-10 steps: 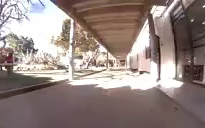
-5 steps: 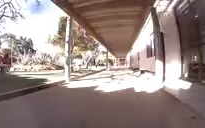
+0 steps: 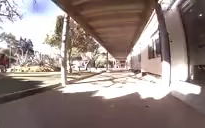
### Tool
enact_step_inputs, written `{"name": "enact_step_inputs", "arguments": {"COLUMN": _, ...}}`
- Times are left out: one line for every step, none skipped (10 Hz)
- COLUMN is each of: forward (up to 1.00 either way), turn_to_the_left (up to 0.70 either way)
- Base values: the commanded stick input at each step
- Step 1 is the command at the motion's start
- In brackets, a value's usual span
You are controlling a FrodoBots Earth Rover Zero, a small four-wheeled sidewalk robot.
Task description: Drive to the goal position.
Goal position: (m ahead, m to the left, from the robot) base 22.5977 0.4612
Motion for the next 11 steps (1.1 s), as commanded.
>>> {"name": "enact_step_inputs", "arguments": {"forward": 0.70, "turn_to_the_left": 0.00}}
{"name": "enact_step_inputs", "arguments": {"forward": 0.70, "turn_to_the_left": 0.00}}
{"name": "enact_step_inputs", "arguments": {"forward": 0.70, "turn_to_the_left": 0.00}}
{"name": "enact_step_inputs", "arguments": {"forward": 0.70, "turn_to_the_left": 0.00}}
{"name": "enact_step_inputs", "arguments": {"forward": 0.70, "turn_to_the_left": 0.00}}
{"name": "enact_step_inputs", "arguments": {"forward": 0.70, "turn_to_the_left": 0.00}}
{"name": "enact_step_inputs", "arguments": {"forward": 0.70, "turn_to_the_left": 0.00}}
{"name": "enact_step_inputs", "arguments": {"forward": 0.70, "turn_to_the_left": 0.00}}
{"name": "enact_step_inputs", "arguments": {"forward": 0.70, "turn_to_the_left": 0.00}}
{"name": "enact_step_inputs", "arguments": {"forward": 0.70, "turn_to_the_left": 0.00}}
{"name": "enact_step_inputs", "arguments": {"forward": 0.70, "turn_to_the_left": 0.00}}
